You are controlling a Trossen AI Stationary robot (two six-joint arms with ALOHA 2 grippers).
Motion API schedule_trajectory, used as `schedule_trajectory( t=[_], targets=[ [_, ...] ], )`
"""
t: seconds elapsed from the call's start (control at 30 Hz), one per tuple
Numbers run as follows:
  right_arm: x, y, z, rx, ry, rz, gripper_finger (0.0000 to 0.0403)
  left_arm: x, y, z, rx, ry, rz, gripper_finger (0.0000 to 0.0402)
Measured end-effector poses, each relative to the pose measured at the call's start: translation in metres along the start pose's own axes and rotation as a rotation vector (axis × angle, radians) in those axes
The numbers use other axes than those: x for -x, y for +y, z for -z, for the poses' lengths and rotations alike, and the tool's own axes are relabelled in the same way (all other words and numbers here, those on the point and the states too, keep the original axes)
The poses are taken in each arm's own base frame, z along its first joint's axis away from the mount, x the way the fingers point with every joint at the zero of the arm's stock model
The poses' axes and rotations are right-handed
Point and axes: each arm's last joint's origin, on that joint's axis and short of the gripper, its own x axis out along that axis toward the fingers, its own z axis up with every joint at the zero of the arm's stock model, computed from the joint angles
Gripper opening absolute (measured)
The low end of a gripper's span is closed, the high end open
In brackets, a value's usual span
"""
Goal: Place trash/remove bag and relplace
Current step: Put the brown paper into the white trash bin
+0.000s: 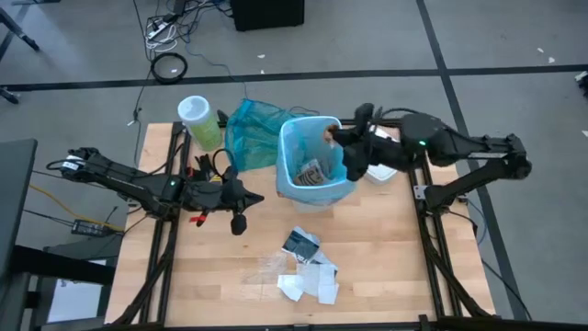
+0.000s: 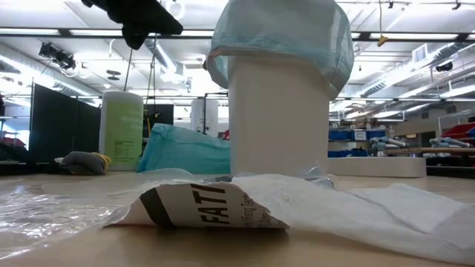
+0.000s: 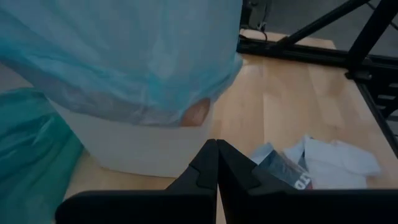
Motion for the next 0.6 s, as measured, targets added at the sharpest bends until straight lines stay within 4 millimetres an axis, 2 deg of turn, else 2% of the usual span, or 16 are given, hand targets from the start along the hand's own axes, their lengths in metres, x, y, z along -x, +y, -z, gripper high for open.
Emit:
schedule_trajectory(
  t=[0.1,0.2,0.4,0.5,0.6],
  targets=[
    [-0.012,-0.005,0.011,0.032,0.086,-0.027,0.0004,0.000,0.000,0.000,0.002,0.000,-0.001,0.0010],
    [-0.022,-0.004,0.018,0.049,0.136,-0.063,0.0033,0.000,0.000,0.000,0.028,0.000,-0.002,0.0010],
    [-0.032,0.001,0.026,0.057,0.167,-0.101,0.0149,0.000,0.000,0.000,0.079,0.006,0.007,0.0029],
    [-0.032,0.001,0.024,0.050,0.148,-0.086,0.0205,0.000,-0.001,0.001,0.084,0.018,0.042,0.0041],
    [-0.028,0.000,0.019,0.053,0.114,-0.060,0.0244,0.000,-0.002,0.001,0.082,0.030,0.075,0.0052]
  ],
)
